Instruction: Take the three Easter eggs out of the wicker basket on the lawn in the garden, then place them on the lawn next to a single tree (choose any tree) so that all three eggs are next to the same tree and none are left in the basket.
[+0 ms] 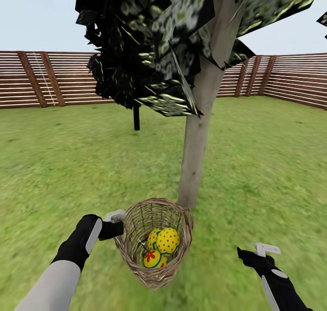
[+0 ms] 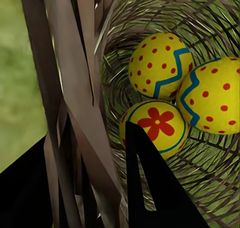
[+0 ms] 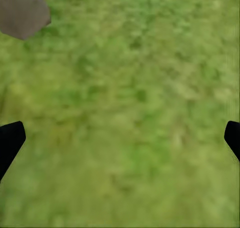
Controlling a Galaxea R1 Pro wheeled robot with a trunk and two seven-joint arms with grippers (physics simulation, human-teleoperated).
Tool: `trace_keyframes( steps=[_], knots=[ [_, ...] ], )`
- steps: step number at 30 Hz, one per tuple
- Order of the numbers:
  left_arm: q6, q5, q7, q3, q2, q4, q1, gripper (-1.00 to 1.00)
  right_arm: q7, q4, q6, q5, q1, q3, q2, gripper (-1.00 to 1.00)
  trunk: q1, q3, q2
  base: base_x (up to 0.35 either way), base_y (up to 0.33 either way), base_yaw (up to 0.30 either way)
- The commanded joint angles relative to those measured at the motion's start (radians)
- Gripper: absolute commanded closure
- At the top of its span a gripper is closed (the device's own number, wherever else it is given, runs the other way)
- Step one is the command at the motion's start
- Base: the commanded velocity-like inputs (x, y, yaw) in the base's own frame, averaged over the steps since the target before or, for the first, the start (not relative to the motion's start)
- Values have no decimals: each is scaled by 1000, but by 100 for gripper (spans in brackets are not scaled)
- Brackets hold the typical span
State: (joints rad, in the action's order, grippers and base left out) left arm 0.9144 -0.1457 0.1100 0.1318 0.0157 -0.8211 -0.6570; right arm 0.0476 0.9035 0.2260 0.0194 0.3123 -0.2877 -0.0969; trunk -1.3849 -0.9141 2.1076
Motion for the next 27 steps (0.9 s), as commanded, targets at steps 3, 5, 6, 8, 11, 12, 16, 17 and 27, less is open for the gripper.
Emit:
trace_keyframes(
  steps=[3, 5, 6, 8, 11, 12, 16, 17, 27],
  knots=[
    [6, -14, 3, 5, 1, -1, -1, 100, 6, 2, 4, 2, 0, -2, 1, -100, 0, -1, 0, 170, -21, 0],
    [7, -14, 3, 5, 1, -1, 0, 100, 6, 2, 4, 2, 0, -2, 1, -100, 0, -1, 0, 15, -2, 0],
    [7, -14, 3, 5, 1, -1, 0, 100, 6, 2, 4, 2, 0, -2, 2, -100, 0, -1, 0, 3, 0, 0],
    [7, -14, 2, 3, 1, -1, 0, 100, 6, 2, 3, 2, 1, -3, 2, -100, -4, -4, 7, 1, 0, 0],
    [7, -14, -1, 3, 2, -1, 0, 100, 6, 2, 4, 2, 0, -2, 2, -100, -16, -13, 28, 0, 0, 0],
    [8, -14, 0, 3, 2, -1, 0, 100, 6, 2, 4, 2, 0, -2, 2, -100, -20, -17, 35, 0, 0, 0],
    [7, -14, -1, 3, 2, -1, -1, 100, 6, 2, 4, 2, 1, -2, 2, -100, -35, -29, 63, 0, 0, 0],
    [7, -14, -1, 3, 2, -1, -1, 100, 6, 2, 4, 2, 0, -2, 2, -100, -39, -32, 70, 0, 0, 0],
    [7, -14, -1, 3, 2, 0, 0, 100, 6, 2, 4, 2, 0, -2, 2, -100, -77, -64, 140, 0, 0, 0]
  ],
)
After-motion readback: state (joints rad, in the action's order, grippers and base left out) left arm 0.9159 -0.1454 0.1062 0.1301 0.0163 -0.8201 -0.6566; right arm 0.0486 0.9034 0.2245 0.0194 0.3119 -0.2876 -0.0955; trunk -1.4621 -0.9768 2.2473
